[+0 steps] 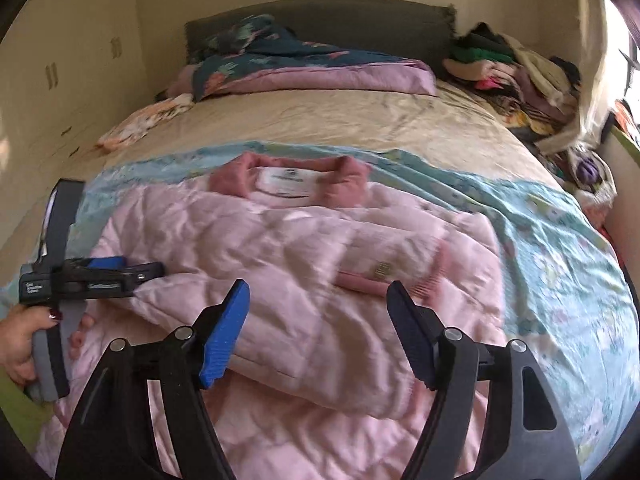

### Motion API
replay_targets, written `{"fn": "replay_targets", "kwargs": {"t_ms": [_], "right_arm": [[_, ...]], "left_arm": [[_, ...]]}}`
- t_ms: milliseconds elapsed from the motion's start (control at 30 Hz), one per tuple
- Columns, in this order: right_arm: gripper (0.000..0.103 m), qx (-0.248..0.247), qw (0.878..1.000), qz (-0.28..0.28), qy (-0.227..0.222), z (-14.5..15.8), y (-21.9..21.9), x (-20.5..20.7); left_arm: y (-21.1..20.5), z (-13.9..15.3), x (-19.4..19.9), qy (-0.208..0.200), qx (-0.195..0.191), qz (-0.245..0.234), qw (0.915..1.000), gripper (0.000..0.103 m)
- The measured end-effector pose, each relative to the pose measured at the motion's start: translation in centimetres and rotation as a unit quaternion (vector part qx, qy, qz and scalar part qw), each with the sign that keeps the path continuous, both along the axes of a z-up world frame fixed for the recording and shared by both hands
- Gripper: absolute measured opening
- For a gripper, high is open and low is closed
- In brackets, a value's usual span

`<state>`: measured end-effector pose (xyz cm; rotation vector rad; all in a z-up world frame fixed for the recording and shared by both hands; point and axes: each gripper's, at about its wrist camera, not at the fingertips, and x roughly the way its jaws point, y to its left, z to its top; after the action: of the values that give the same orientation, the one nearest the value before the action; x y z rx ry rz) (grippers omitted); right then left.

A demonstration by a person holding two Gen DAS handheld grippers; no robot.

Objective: Fold large clothes

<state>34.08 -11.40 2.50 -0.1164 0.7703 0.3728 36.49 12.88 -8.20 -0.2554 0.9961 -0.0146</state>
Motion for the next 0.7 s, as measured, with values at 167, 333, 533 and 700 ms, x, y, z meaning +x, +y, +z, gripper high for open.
{"fn": "replay_targets", "kwargs": {"t_ms": [167, 333, 533, 700], "right_arm": [[0.07, -0.019, 0.999, 0.038, 0.005, -0.2, 3.6, 0.9], [0.07, -0.044, 0.997, 0.052, 0.032, -1.5, 5.7, 1.9], [0.072, -0.056, 0.993, 0.047, 0.093, -6.0, 5.9, 3.9], [0.073, -0.042, 0.994, 0.038, 0.09, -7.7, 5.5, 4.2]], "left_arm": [[0.2, -0.4, 0.2, -0.003, -0.005, 0.0, 1.0, 0.095], [0.2, -0.5, 0.2, -0.008, -0.006, 0.001, 1.0, 0.095], [0.1, -0.2, 0.0, -0.012, 0.0, -0.007, 0.9999, 0.095], [0.0, 0.7, -0.8, -0.016, -0.002, -0.011, 0.9998, 0.094]]}}
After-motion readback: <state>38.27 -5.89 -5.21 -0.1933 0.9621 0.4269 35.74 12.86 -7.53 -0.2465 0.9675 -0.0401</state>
